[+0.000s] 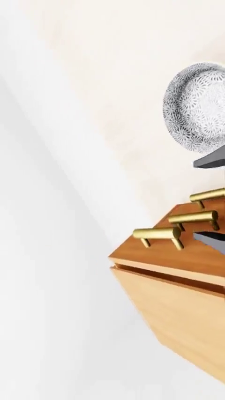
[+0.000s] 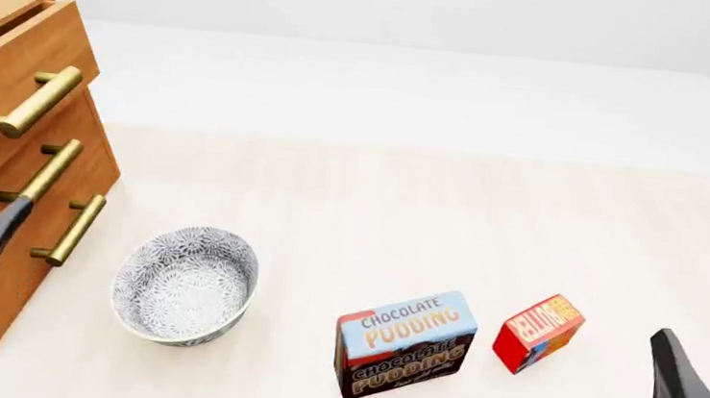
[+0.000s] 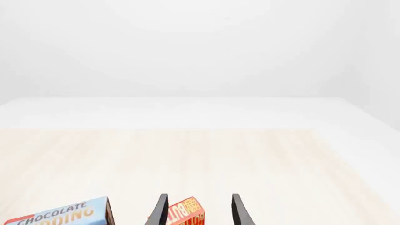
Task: Put the butter at the back in the top drawer of the cabinet and close it.
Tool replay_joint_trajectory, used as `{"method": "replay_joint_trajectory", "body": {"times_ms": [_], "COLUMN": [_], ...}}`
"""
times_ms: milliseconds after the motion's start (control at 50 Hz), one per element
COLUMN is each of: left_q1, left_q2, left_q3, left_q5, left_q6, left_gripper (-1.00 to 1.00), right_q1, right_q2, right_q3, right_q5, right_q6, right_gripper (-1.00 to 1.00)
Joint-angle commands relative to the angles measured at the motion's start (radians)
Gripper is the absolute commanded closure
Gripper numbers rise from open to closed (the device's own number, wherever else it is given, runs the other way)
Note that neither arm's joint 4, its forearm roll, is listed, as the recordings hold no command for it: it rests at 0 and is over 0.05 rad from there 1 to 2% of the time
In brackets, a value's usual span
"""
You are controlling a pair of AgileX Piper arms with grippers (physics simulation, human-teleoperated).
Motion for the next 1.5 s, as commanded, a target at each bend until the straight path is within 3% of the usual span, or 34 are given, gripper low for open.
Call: {"method": "replay_joint_trajectory", "body": {"times_ms": [20, 100, 180, 580, 680, 700, 780, 800, 820, 880, 900, 920, 1140, 1500], "left_q1": [0.002, 0.004, -0.01, 0.0, -0.006, 0.0, -0.01, -0.027, 0.016, 0.016, 0.012, 0.008, 0.013, 0.031], "left_q2": [0.035, 0.044, 0.075, 0.112, 0.162, 0.156, 0.172, 0.184, 0.187, 0.194, 0.237, 0.245, 0.267, 0.303], "left_q3": [-0.029, -0.027, -0.05, -0.011, -0.043, -0.026, -0.044, -0.067, -0.092, -0.094, -0.073, -0.065, -0.063, 0.012], "left_q5": [0.015, 0.011, 0.008, -0.049, -0.049, -0.068, -0.08, -0.064, -0.025, -0.035, -0.133, -0.153, -0.174, -0.265], "left_q6": [0.124, 0.187, 0.179, 0.347, 0.318, 0.349, 0.362, 0.336, 0.324, 0.327, 0.395, 0.408, 0.425, 0.507], "left_gripper": [-1.0, -1.0, -1.0, -1.0, -1.0, -1.0, -1.0, -1.0, -1.0, -1.0, -1.0, -1.0, -1.0, -1.0], "right_q1": [0.0, 0.0, 0.0, 0.0, 0.0, 0.0, 0.0, 0.0, 0.0, 0.0, 0.0, 0.0, 0.0, 0.0], "right_q2": [0.0, 0.0, 0.0, 0.0, 0.0, 0.0, 0.0, 0.0, 0.0, 0.0, 0.0, 0.0, 0.0, 0.0], "right_q3": [0.0, 0.0, 0.0, 0.0, 0.0, 0.0, 0.0, 0.0, 0.0, 0.0, 0.0, 0.0, 0.0, 0.0], "right_q5": [0.0, 0.0, 0.0, 0.0, 0.0, 0.0, 0.0, 0.0, 0.0, 0.0, 0.0, 0.0, 0.0, 0.0], "right_q6": [0.0, 0.0, 0.0, 0.0, 0.0, 0.0, 0.0, 0.0, 0.0, 0.0, 0.0, 0.0, 0.0, 0.0], "right_gripper": [-1.0, -1.0, -1.0, -1.0, -1.0, -1.0, -1.0, -1.0, -1.0, -1.0, -1.0, -1.0, -1.0, -1.0]}}
